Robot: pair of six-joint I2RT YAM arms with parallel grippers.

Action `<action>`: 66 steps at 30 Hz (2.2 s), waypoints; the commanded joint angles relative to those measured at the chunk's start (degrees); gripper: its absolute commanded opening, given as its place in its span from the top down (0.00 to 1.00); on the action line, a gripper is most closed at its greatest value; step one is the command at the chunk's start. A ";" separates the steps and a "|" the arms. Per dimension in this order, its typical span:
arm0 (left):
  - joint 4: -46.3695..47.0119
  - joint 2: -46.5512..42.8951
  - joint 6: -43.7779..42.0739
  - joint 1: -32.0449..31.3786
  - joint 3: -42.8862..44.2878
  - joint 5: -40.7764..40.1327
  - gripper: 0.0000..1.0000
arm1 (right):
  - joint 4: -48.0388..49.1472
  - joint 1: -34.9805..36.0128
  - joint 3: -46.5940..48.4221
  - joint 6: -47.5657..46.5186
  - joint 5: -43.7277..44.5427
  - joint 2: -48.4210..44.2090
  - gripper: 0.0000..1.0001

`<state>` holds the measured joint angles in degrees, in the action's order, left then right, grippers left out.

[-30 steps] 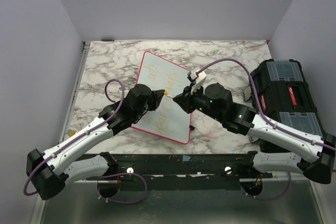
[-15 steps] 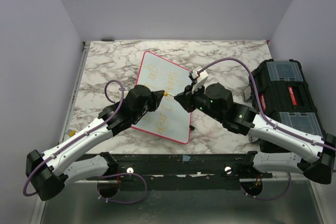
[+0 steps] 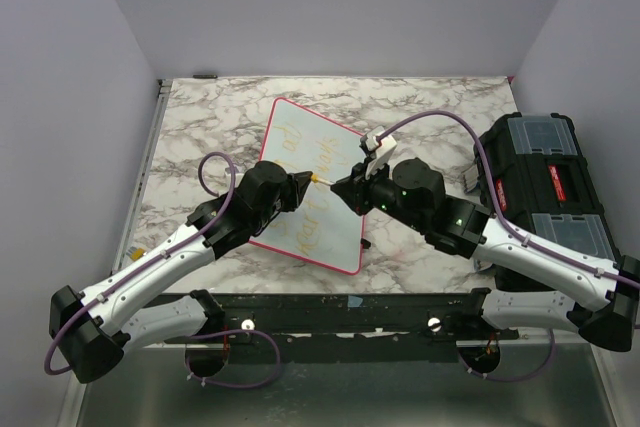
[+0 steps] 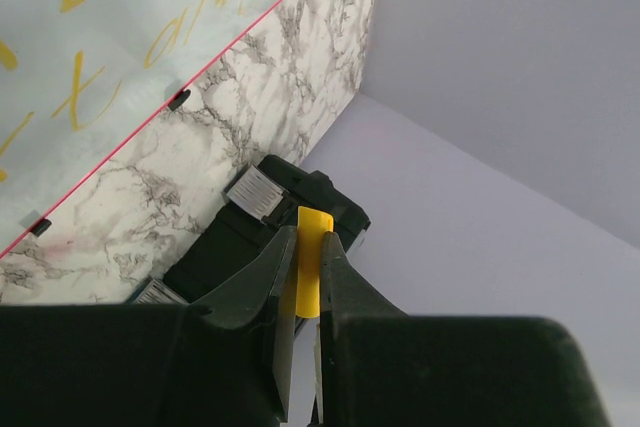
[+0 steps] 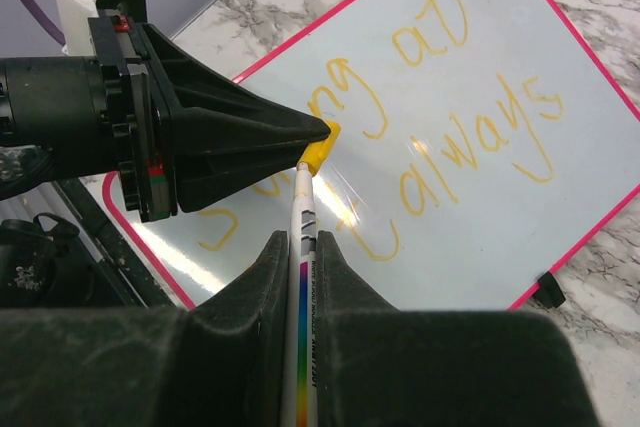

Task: Write a sentence on the whiteboard
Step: Insert the whiteboard marker without the cap into the pen cap.

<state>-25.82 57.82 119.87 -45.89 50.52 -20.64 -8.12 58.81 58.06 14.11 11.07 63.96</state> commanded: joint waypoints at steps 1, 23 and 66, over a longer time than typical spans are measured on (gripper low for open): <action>1.03 0.28 35.35 0.45 0.20 1.13 1.00 | 0.74 0.12 0.76 0.37 -0.62 -0.25 0.99; 1.16 -0.32 35.38 1.07 -0.25 1.31 1.00 | 1.88 0.07 -0.24 0.40 1.11 0.30 0.99; 4.63 1.22 34.71 1.15 0.22 5.24 1.00 | 5.82 1.27 0.18 4.49 13.09 7.30 0.99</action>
<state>-23.68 58.87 119.90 -44.56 49.80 -19.22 -4.34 59.66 58.35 17.19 17.85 69.73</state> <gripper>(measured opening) 0.113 0.117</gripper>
